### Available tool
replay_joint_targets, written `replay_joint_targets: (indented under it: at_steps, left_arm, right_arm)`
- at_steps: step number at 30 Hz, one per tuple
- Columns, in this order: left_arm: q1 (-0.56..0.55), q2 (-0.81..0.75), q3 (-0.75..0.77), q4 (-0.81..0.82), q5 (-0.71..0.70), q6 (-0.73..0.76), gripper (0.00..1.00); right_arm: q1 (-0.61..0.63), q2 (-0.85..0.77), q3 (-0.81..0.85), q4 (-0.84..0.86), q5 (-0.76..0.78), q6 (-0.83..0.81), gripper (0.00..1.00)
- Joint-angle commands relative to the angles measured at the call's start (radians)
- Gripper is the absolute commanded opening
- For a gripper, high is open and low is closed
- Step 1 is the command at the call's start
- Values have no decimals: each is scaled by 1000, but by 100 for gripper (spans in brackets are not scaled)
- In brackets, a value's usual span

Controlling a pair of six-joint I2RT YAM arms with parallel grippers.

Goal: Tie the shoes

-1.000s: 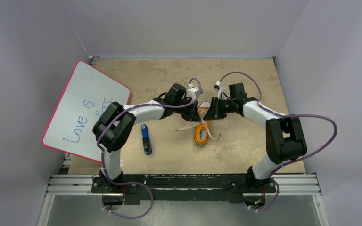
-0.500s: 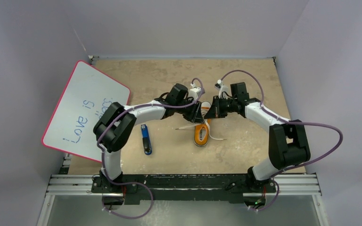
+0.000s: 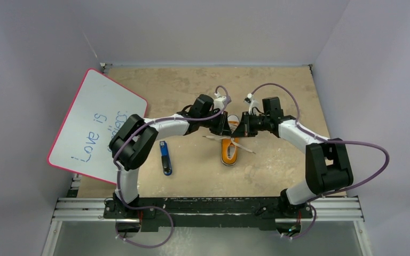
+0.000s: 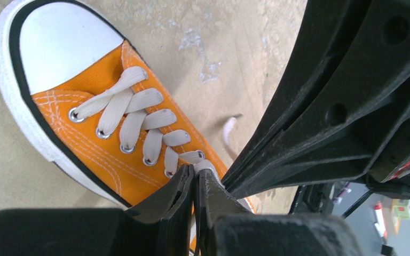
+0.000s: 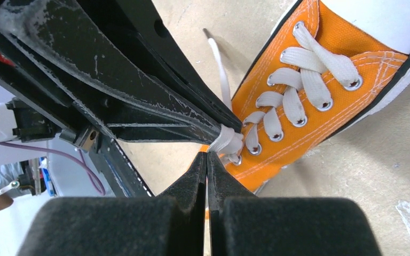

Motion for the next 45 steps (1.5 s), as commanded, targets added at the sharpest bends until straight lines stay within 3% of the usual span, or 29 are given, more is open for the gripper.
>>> replay_joint_targets:
  at_steps: [1,7,11,15,20,24,28,31,34,38,42,45]
  left_arm:
    - [5,12,-13,218,2,-125,7]
    - [-8,27,-92,394,47,-245,7]
    - [-7,44,-143,507,57,-303,7]
    - [-8,64,-147,536,65,-305,7]
    - [-8,74,-148,537,80,-302,7]
    - [-7,77,-148,538,87,-301,7]
    - [0,80,-145,538,97,-302,7]
    - [0,85,-140,535,109,-304,6]
    - [0,90,-136,535,116,-306,6]
    - [0,91,-137,529,113,-307,6]
    - [1,95,-136,538,109,-317,6]
    - [0,97,-135,544,116,-319,6]
  right_arm:
    - [10,-38,-35,108,-103,73,0]
    - [21,-26,-61,289,-122,226,0]
    - [32,-10,-54,283,-163,255,6]
    - [13,-80,-47,126,-148,194,38]
    - [-99,-170,-30,-37,-74,139,48]
    - [-146,-172,-34,-41,-16,56,49]
    - [-159,-136,-41,42,-3,-95,43]
    - [-164,-151,-53,61,25,-275,42]
    - [-166,-156,-53,32,-68,-527,47]
    - [-160,-100,-71,64,-163,-592,46]
    - [-155,-60,-110,176,-193,-543,44]
    - [-152,-29,-81,156,-213,-560,39]
